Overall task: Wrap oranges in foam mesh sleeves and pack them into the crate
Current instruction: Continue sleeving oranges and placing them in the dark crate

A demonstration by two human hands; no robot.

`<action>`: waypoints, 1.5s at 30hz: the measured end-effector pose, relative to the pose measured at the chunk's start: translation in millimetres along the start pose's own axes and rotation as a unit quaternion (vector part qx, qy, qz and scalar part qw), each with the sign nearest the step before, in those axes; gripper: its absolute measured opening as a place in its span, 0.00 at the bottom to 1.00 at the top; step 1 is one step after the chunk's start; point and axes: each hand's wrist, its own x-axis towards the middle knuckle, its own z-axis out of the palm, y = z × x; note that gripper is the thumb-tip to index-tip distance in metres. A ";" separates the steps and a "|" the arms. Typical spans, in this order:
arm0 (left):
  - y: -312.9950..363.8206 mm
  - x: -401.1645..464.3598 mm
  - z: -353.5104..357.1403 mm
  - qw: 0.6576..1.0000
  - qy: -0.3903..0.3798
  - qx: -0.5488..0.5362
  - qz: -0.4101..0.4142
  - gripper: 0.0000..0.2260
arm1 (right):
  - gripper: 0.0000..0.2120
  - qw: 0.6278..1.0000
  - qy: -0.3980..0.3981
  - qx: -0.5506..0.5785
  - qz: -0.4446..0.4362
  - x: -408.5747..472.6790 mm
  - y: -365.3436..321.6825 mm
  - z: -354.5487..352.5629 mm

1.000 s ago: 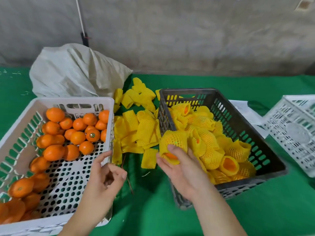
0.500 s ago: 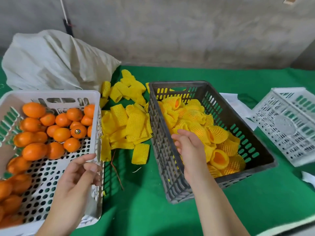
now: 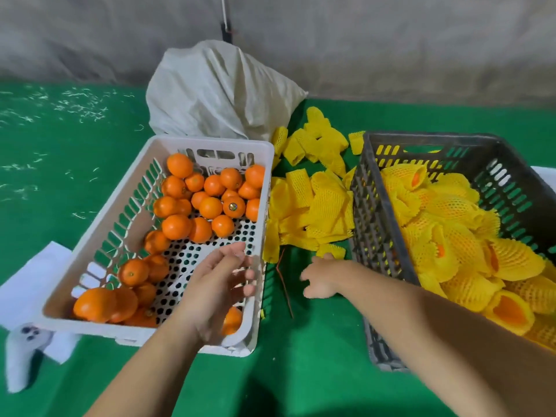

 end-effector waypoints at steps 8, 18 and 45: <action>7.1 50.7 -49.8 0.568 -0.157 0.790 -0.172 0.26 | 0.28 0.996 0.028 0.022 0.087 34.0 3.6 14.4; -9.8 57.0 -40.2 0.489 -0.244 0.816 -0.188 0.32 | 0.05 0.873 0.368 0.317 -0.038 14.0 -12.0 -28.5; -11.6 -20.5 1.9 0.979 -0.193 0.058 -0.006 0.45 | 0.09 0.389 0.344 0.854 -0.030 -100.7 -93.4 22.9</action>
